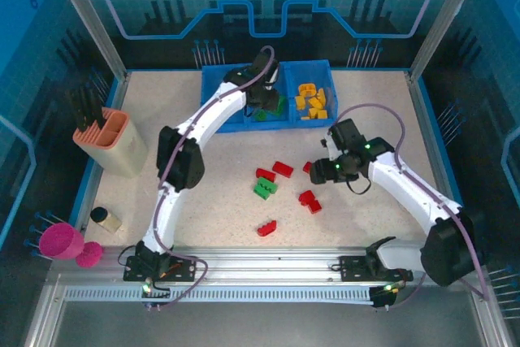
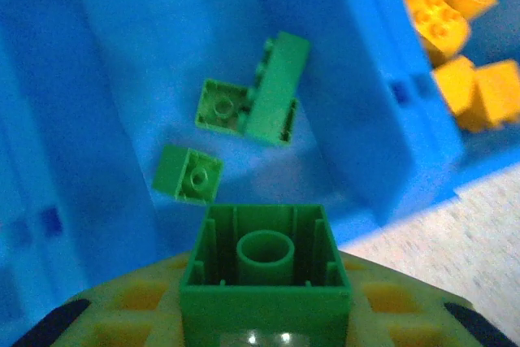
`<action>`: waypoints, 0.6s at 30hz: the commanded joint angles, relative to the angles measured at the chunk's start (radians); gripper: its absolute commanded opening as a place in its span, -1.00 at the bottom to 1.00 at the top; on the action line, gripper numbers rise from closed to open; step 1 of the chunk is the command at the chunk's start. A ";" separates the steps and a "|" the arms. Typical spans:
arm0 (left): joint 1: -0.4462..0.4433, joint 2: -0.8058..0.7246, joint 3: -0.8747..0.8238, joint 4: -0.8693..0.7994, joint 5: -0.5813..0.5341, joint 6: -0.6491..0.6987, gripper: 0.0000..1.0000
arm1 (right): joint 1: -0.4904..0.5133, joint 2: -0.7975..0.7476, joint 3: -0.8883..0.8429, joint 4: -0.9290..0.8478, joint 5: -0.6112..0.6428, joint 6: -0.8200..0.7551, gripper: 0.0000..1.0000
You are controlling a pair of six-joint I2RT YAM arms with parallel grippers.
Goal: Sort the legos into containers by color
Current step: Place the lego in the container.
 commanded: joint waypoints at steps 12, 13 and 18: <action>0.029 0.188 0.254 -0.104 0.012 0.000 -0.12 | 0.191 -0.036 -0.185 0.062 0.023 0.172 0.43; 0.030 0.185 0.254 -0.106 0.015 0.001 -0.09 | 0.199 -0.022 -0.188 0.069 0.029 0.167 0.43; 0.029 0.161 0.254 -0.104 0.017 0.005 0.11 | 0.218 0.032 -0.200 0.072 0.090 0.138 0.43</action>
